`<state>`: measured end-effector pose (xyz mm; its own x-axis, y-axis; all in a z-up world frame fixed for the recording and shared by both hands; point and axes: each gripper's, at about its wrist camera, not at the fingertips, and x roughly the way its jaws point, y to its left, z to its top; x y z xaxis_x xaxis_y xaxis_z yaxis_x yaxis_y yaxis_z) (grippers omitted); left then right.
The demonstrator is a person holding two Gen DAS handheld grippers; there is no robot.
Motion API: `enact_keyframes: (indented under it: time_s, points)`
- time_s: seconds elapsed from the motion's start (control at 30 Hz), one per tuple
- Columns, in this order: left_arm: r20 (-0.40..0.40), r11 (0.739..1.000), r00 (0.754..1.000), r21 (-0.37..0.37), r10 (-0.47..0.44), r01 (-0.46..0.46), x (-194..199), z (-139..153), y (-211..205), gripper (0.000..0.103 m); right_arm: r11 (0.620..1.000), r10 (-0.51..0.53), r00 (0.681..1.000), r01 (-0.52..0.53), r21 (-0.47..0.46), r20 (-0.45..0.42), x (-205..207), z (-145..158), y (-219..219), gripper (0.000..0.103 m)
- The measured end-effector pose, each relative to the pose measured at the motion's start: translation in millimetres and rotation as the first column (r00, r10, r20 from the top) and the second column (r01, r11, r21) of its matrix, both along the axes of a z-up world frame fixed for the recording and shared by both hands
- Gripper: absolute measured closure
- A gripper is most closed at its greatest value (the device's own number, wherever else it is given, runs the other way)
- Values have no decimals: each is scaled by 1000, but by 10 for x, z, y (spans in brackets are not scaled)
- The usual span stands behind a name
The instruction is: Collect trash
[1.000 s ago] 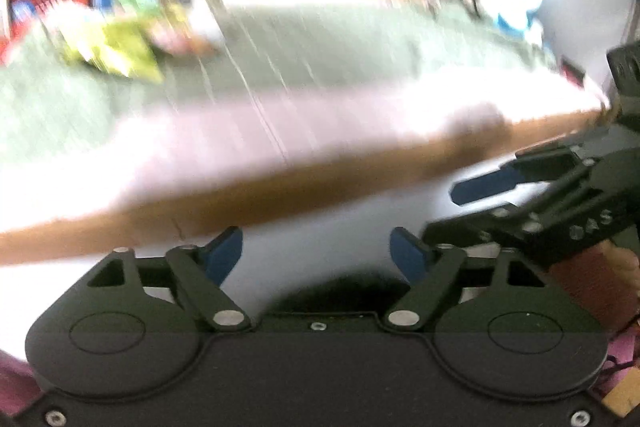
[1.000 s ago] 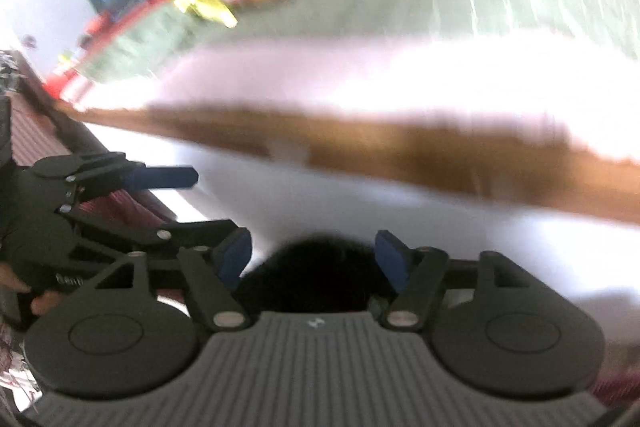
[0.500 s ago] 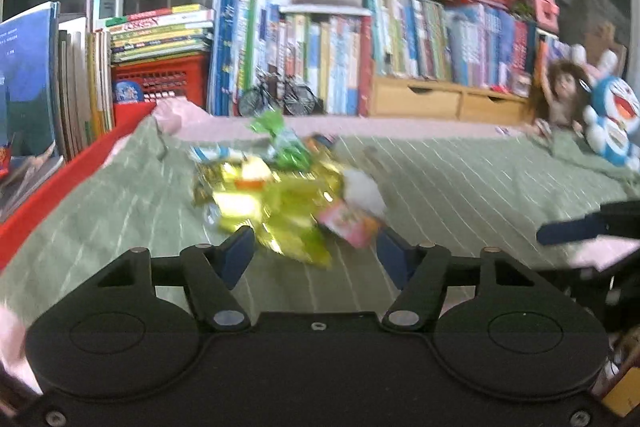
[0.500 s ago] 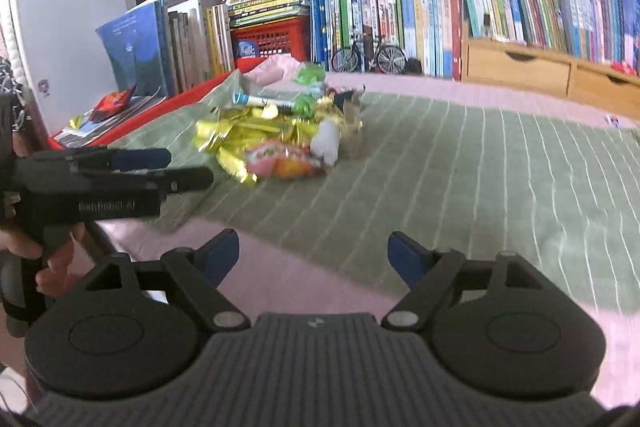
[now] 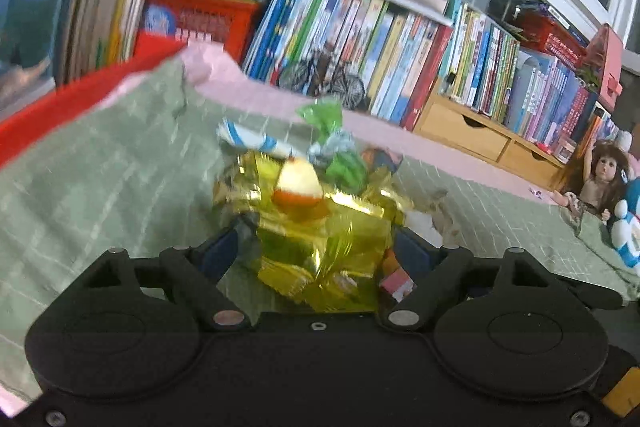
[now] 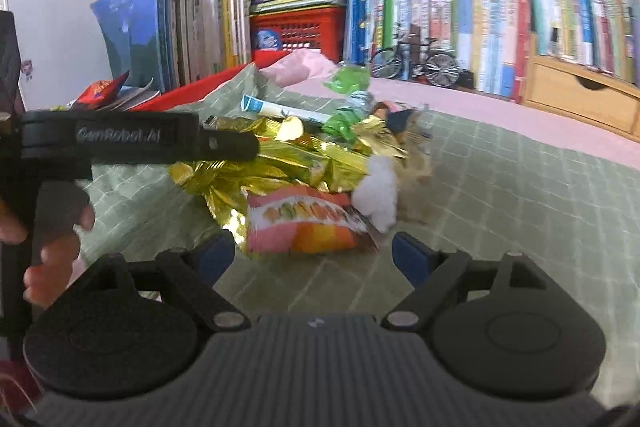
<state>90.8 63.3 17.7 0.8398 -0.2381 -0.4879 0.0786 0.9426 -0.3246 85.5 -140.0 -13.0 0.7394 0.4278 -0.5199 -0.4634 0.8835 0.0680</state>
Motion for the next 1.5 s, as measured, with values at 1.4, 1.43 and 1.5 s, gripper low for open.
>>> enact_keyframes:
  time_s: [1.4,1.43,1.5]
  points:
    - [149,875,898,339,-413,346,-916,236,-1330,20,921,-386,922,386,53,-9,-394,186,-1503,15]
    - [144,872,897,340,-418,352,-905,230,-1313,20,921,-385,923,385,61,-8,-407,196,-1507,15]
    - [113,884,906,296,-409,362,-862,195,-1261,19,923,-376,927,375,80,-8,-409,212,-1513,15]
